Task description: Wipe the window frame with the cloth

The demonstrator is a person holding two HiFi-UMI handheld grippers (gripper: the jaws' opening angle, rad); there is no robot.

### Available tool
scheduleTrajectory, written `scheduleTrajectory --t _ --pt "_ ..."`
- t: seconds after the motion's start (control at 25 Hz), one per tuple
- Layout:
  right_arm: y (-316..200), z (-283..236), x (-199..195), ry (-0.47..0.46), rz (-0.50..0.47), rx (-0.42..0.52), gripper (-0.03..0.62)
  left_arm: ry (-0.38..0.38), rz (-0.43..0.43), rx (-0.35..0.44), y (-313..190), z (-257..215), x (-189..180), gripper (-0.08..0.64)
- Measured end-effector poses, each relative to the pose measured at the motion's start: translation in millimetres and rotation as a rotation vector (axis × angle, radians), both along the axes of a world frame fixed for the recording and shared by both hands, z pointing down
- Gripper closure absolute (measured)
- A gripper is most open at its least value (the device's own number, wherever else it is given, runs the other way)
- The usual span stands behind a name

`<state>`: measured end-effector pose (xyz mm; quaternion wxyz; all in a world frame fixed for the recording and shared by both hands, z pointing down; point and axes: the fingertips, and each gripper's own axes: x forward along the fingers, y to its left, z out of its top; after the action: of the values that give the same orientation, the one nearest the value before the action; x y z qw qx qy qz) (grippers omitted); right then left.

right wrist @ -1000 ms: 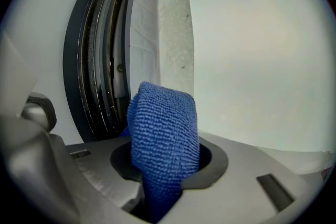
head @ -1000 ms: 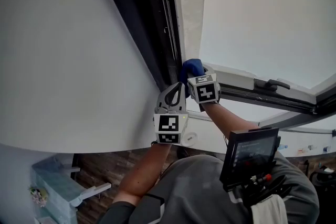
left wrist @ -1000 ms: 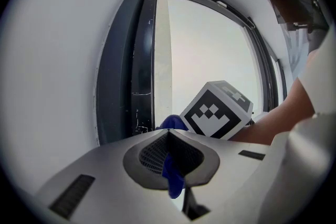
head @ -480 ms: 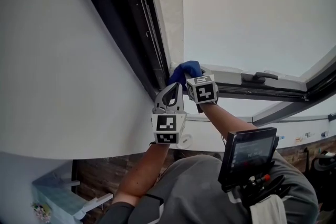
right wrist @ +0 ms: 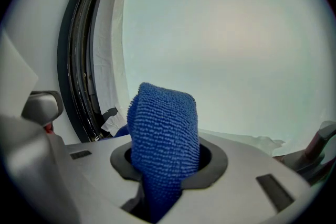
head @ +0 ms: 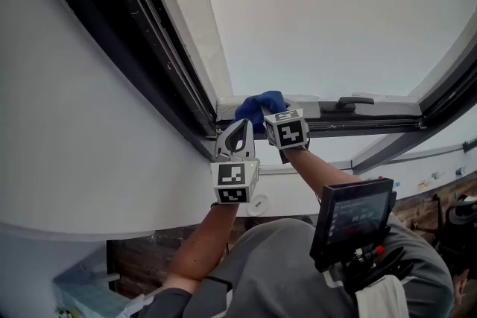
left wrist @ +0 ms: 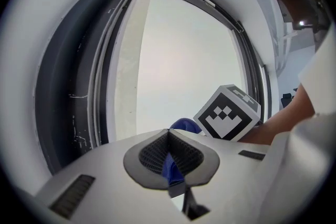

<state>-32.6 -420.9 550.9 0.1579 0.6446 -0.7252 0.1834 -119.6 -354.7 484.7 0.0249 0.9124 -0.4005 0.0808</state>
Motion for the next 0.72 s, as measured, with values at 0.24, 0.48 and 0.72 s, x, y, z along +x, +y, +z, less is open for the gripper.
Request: scheduleTrajectory --t 0.24,0.48,0.72 --pt "12.5 1.7 35.2 -0.002 0.038 -0.004 0.459 -0.004 0.009 -0.021 0.1 -3.2 24.8 0.551" --pt "24.2 1.8 67.3 -0.004 0.073 -0.005 0.459 -0.011 0.061 -0.033 8.6 5.4 55.8 0.551" --pt "38.1 3.6 99.9 -0.008 0.114 -0.011 0.459 -0.02 0.109 -0.029 15.8 8.0 83.8 0.551"
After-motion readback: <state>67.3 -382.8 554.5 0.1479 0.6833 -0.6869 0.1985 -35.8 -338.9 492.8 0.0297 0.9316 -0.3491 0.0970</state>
